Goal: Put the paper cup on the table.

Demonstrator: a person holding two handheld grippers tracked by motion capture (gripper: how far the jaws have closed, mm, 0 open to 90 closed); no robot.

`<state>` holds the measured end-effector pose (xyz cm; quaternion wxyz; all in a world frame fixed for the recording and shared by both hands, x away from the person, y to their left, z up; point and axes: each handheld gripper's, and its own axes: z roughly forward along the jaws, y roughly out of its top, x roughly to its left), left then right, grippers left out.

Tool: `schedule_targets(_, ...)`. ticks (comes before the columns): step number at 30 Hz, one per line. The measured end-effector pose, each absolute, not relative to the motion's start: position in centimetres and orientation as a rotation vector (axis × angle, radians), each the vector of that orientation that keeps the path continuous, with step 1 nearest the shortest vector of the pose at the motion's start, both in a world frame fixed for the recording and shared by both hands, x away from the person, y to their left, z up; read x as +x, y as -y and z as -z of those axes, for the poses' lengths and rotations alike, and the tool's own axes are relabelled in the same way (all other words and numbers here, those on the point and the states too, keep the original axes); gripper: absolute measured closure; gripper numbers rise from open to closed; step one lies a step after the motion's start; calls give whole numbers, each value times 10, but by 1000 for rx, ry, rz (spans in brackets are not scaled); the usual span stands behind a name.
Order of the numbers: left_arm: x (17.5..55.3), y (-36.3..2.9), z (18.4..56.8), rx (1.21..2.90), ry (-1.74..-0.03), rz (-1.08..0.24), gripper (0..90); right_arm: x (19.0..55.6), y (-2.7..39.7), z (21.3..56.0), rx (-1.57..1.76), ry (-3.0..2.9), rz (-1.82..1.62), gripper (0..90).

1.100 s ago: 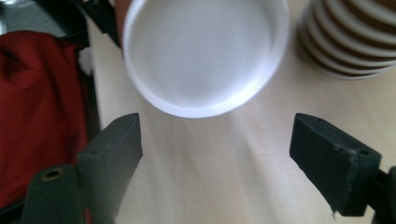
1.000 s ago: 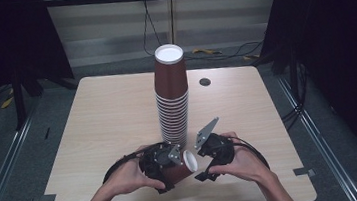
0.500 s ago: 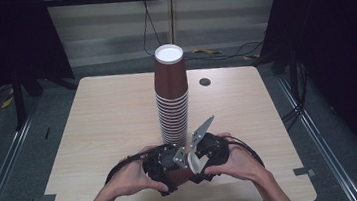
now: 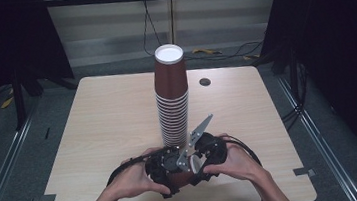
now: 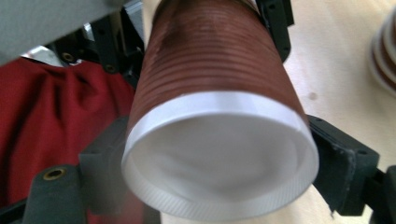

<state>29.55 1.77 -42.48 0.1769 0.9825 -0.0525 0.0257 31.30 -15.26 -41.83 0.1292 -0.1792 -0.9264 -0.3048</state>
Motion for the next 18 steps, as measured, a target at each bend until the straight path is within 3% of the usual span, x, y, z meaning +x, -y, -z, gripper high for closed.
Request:
schedule_targets(7, 295, -19, 423, 2779, 190, -118, 138, 312, 152, 417, -541, 2668, 881, 224)
schedule_targets(9, 290, -21, 426, 2752, 84, -71, 135, 313, 152, 418, -526, 2663, 893, 227)
schedule_targets(16, 293, -24, 428, 2707, 86, -80, 111, 313, 154, 418, -540, 2665, 887, 236)
schedule_targets(18, 291, -25, 429, 2664, 17, -85, 108, 313, 155, 417, -542, 2681, 897, 240)
